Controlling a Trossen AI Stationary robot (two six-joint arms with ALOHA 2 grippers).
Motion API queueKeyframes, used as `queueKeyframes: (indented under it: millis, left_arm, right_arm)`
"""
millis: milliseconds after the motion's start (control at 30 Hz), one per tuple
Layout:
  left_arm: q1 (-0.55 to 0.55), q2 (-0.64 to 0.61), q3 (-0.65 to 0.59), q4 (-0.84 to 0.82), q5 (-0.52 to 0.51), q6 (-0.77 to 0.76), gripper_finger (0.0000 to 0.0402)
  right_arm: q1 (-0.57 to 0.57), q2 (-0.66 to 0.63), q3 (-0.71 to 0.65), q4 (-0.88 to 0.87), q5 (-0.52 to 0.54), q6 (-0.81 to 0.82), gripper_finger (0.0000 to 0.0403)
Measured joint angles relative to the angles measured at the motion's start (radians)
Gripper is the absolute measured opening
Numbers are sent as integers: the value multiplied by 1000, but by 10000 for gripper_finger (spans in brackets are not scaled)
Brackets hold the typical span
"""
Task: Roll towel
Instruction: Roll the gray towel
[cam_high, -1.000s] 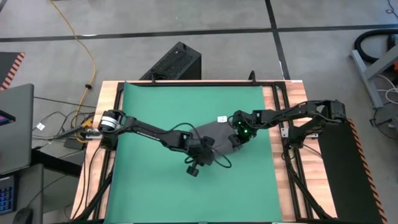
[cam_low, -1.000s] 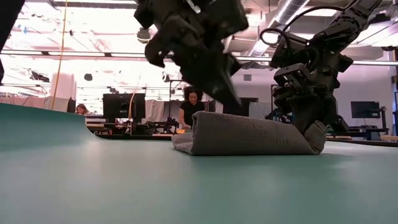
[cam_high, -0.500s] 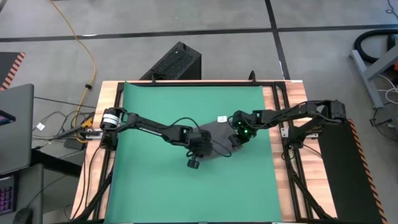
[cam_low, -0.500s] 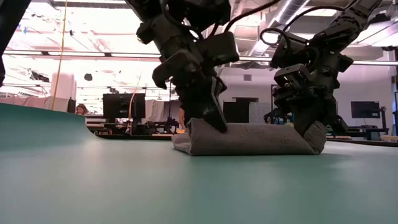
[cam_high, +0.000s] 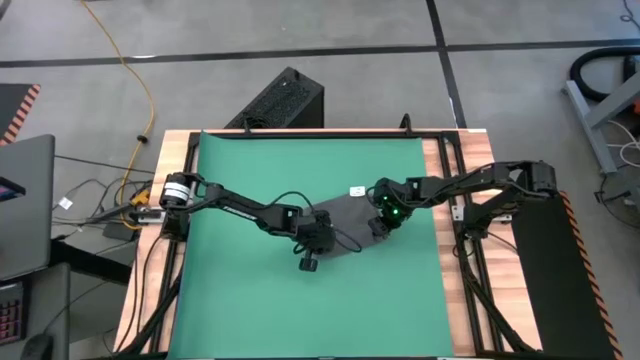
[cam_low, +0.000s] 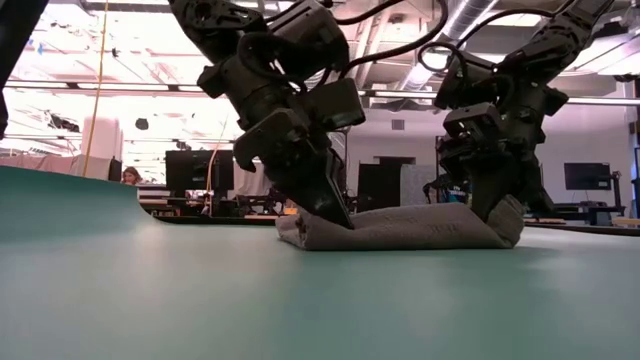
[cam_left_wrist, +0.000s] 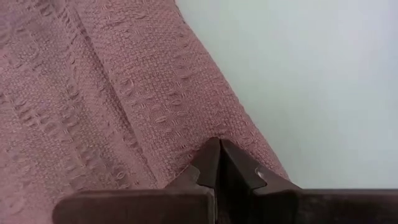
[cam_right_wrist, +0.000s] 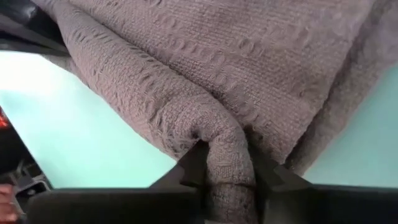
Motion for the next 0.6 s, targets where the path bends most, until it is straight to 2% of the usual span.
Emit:
queueKeyframes:
  millis: [200, 333, 500, 600]
  left_arm:
    - [0, -2, -36, 18, 9, -7, 0]
    - [1, -3, -43, 25, 17, -13, 0]
    - [2, -2, -44, 26, 19, -15, 0]
    - [2, -1, -44, 26, 19, -16, 0]
  right_arm:
    - [6, -26, 0, -5, 73, -23, 176]
    - [4, -66, -1, -21, 96, -41, 220]
    - [-19, -144, -1, -109, 108, -74, 231]
    - [-30, -207, -1, -196, 173, -120, 224]
